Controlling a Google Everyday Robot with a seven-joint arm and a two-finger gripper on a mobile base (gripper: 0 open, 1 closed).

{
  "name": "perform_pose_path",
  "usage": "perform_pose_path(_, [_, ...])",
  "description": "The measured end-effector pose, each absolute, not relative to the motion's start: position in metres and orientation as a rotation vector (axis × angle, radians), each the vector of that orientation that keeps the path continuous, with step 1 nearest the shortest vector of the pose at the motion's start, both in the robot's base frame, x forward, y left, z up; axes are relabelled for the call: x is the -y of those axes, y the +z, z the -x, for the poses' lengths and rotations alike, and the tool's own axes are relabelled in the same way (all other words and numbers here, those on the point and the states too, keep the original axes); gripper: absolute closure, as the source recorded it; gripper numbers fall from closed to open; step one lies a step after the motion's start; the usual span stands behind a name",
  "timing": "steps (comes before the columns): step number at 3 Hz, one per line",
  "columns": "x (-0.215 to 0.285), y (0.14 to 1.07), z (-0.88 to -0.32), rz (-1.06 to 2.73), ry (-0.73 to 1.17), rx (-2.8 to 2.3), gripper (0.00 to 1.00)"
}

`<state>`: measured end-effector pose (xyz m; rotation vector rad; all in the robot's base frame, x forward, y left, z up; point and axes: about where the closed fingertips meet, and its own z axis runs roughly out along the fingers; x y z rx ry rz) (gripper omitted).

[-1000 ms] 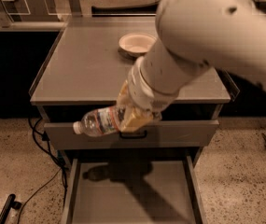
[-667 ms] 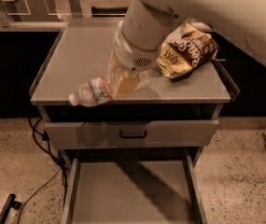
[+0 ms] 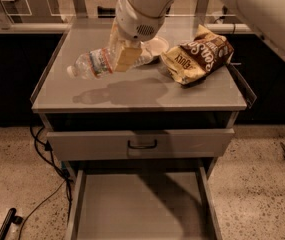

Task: Pick water bottle from middle drawer and place on counter

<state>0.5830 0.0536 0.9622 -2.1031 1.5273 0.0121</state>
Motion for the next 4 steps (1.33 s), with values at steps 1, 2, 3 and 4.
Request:
perform_pose_path(1, [-0.056,0.953,-0.58,2.105,0.032,-1.531,1.0])
perform_pose_path(2, [-0.072,0.942,-0.588,2.099,0.045,-1.501,1.0])
perform_pose_path(3, [-0.087,0.939,-0.609,2.085,0.021,-1.479,1.0])
perform_pose_path(4, [-0.087,0.938,-0.642,2.053,-0.021,-1.504,1.0])
